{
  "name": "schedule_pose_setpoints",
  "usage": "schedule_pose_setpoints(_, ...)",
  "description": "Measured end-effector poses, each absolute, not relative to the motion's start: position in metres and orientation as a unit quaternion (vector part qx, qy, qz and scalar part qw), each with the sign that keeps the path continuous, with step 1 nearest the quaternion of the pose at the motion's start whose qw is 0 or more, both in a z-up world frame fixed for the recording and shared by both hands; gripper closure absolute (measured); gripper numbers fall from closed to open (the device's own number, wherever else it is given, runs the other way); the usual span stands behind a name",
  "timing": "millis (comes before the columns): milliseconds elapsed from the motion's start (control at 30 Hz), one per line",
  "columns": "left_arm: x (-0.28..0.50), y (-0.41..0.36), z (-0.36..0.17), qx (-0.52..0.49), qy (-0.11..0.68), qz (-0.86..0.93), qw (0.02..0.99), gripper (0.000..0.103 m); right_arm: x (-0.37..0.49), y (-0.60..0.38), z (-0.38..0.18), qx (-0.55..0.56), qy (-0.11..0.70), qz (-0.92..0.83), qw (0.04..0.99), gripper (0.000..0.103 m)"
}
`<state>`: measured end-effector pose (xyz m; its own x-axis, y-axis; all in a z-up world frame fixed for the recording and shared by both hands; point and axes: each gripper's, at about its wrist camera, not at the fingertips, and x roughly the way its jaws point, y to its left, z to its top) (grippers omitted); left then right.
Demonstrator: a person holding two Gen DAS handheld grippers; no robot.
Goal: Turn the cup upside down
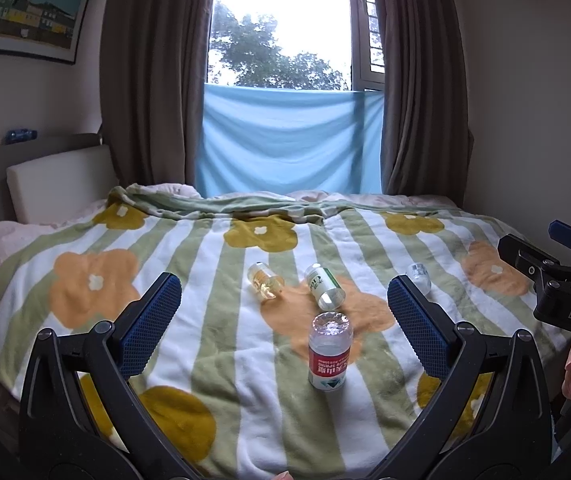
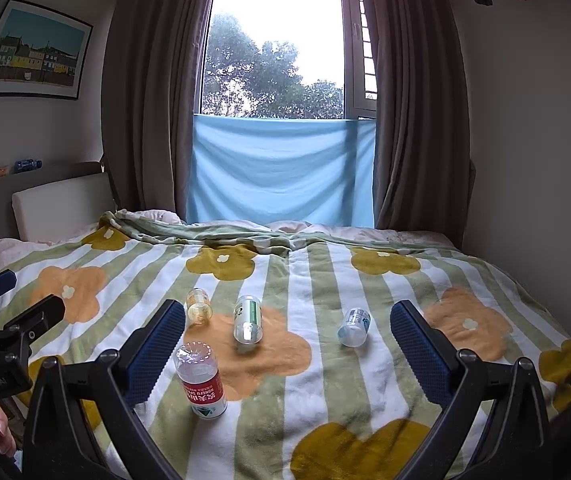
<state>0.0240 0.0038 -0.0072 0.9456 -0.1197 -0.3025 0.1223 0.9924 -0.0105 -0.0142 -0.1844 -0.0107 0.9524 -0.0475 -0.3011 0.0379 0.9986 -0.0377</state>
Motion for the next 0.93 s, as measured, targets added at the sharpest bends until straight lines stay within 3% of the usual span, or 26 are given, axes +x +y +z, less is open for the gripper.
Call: schedule_pose_setpoints(933, 0.006, -0.001, 0.006, -0.005, 0.107, -0.039, 0.993, 0.000, -0.019, -0.192, -0.004, 0.000, 0.139, -0.025, 0.990, 0.000)
